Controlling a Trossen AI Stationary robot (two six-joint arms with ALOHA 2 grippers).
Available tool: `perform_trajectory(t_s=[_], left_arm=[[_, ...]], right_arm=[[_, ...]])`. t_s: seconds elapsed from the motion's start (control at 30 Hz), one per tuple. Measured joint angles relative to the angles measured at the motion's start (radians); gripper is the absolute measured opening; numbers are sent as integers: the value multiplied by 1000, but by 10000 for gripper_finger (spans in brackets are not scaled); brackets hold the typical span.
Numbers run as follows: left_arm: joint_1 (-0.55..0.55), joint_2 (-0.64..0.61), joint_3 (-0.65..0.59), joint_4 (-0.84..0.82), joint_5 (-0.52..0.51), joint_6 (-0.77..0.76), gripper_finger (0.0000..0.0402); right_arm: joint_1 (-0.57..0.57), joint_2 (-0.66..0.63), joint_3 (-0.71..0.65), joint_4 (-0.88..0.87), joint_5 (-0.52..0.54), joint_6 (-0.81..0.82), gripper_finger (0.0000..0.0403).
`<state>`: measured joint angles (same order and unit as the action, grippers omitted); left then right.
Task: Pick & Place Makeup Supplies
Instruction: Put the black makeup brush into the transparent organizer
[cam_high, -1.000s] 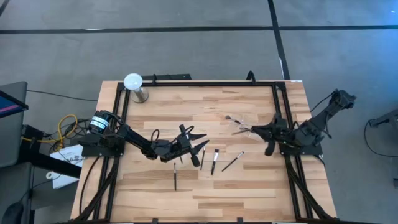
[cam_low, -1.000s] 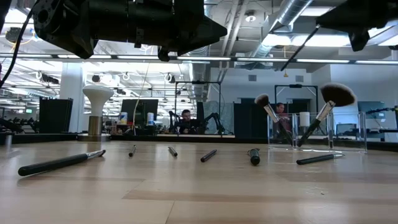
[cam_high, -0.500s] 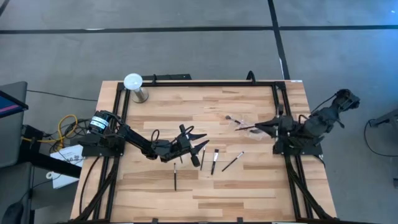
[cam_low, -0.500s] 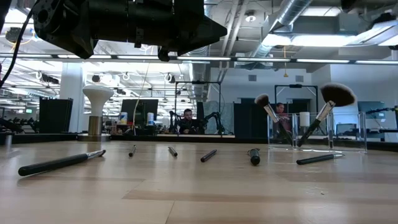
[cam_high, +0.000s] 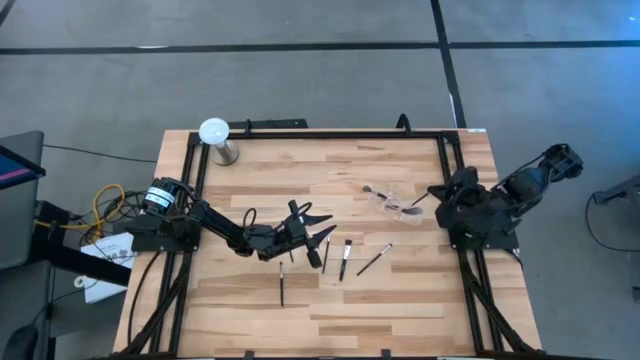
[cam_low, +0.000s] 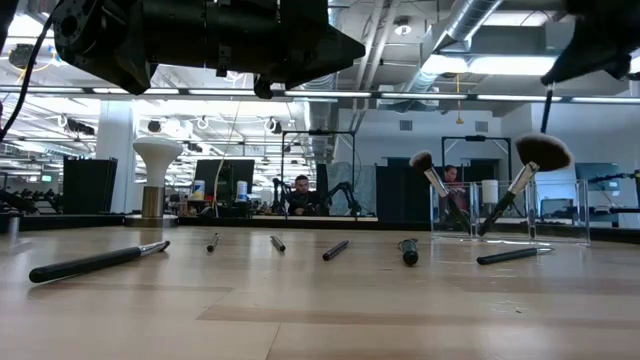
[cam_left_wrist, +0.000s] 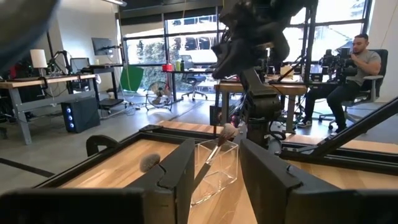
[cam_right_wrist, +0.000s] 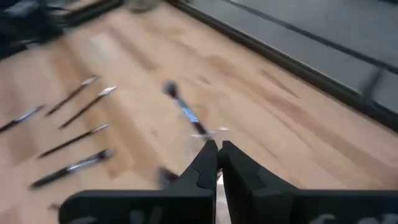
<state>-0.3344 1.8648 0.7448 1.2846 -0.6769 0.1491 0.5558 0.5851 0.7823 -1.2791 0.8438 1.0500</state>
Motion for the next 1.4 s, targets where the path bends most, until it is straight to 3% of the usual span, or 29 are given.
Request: perform_trajectory(t_s=[0.53,1.13,1.4], left_arm=[[0,0,0,0,0,0,126],[0,0,0,0,0,0,127],[0,0,0,0,0,0,127]], right_arm=[[-47,90,-168,43,-38,174,0],[-48,114,-169,37,-36,236,0],[-48,189,-169,34,-38,235,4]])
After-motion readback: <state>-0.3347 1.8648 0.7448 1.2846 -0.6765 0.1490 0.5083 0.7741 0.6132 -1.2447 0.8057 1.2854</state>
